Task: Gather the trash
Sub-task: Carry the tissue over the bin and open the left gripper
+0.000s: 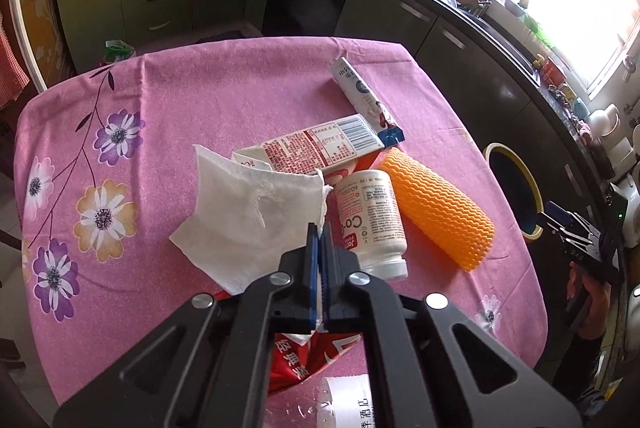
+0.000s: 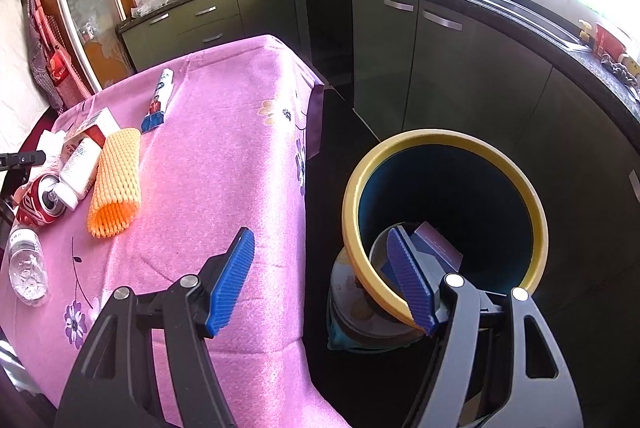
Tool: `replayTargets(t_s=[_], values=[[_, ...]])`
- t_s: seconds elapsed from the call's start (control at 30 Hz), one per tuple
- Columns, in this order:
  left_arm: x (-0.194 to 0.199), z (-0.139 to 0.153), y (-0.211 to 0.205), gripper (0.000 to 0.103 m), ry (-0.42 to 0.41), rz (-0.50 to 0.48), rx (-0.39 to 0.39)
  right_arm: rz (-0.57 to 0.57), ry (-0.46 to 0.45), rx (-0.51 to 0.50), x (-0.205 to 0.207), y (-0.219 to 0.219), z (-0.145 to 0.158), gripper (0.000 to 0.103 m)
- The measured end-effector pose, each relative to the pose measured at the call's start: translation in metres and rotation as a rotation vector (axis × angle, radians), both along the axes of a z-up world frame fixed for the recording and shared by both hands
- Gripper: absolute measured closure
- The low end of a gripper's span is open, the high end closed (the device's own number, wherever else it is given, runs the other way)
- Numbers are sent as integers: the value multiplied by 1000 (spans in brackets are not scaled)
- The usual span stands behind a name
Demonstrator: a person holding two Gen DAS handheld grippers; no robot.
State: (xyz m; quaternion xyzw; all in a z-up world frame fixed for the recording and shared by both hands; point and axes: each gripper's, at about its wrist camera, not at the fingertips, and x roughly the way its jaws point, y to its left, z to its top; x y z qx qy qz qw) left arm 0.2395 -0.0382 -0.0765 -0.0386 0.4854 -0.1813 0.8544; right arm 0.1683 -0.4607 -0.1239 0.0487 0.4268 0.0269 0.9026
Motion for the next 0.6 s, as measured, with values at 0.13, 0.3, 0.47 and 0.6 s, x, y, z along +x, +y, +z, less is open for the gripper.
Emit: replayTargets(t_s=[0.13, 0.3, 0.47, 0.6], values=[[-6, 15, 1, 102, -48, -3, 6, 5, -11, -5, -3, 3, 5, 35], [-19, 40, -5, 102, -104, -38, 15, 14, -19, -8, -7, 7, 8, 34], [-35, 63, -20, 102, -157, -90, 18, 8, -31, -6, -14, 5, 10, 29], [-47, 82, -36, 102, -198, -140, 13, -2, -36, -3, -21, 0, 10, 29]])
